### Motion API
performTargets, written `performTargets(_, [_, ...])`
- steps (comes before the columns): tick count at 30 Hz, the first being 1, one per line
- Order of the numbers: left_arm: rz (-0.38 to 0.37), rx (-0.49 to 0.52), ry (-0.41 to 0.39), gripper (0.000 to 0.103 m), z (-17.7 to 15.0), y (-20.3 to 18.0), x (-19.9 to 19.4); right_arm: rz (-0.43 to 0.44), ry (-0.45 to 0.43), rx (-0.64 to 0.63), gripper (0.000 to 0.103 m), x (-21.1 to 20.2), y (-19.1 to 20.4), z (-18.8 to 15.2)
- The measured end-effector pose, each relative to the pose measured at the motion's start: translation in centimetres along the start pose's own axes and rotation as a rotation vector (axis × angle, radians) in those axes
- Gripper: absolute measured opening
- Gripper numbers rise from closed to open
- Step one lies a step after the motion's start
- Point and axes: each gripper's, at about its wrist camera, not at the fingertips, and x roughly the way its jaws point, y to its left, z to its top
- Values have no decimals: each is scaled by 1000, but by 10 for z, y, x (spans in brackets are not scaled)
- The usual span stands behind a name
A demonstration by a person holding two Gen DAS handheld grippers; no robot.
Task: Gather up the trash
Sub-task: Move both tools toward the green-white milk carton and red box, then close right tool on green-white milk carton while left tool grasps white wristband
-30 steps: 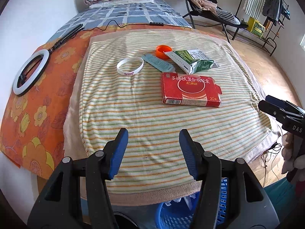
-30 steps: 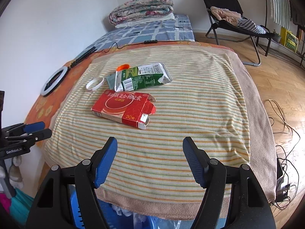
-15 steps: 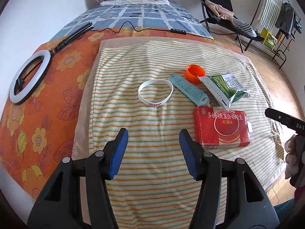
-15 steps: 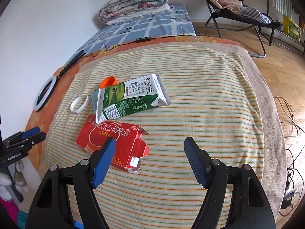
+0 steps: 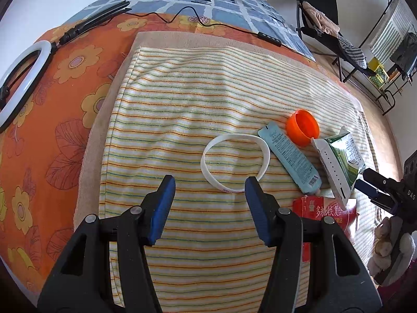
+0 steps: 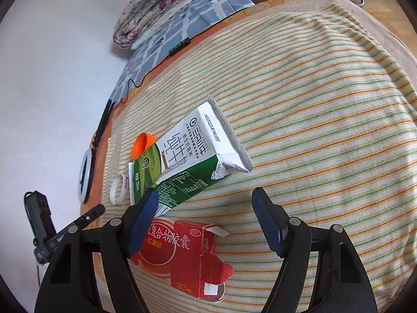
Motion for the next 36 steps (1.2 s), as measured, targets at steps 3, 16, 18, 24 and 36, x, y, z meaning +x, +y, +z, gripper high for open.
performTargets(3, [4, -10, 5, 57, 7, 3, 11, 21, -7, 17, 74, 6, -2, 4])
performTargets(16, [100, 121, -30, 38, 13, -19, 35, 125, -72, 88, 66, 22, -2, 20])
performTargets(18, [107, 135, -31, 31, 14, -22, 35, 121, -55, 81, 52, 27, 1, 22])
performTargets(24, [116, 144, -46, 9, 14, -25, 32, 117, -55, 27, 45, 26, 15, 22])
performTargets(36, [89, 105, -78, 4, 12, -21, 8, 57, -188, -159, 31, -25, 48, 20])
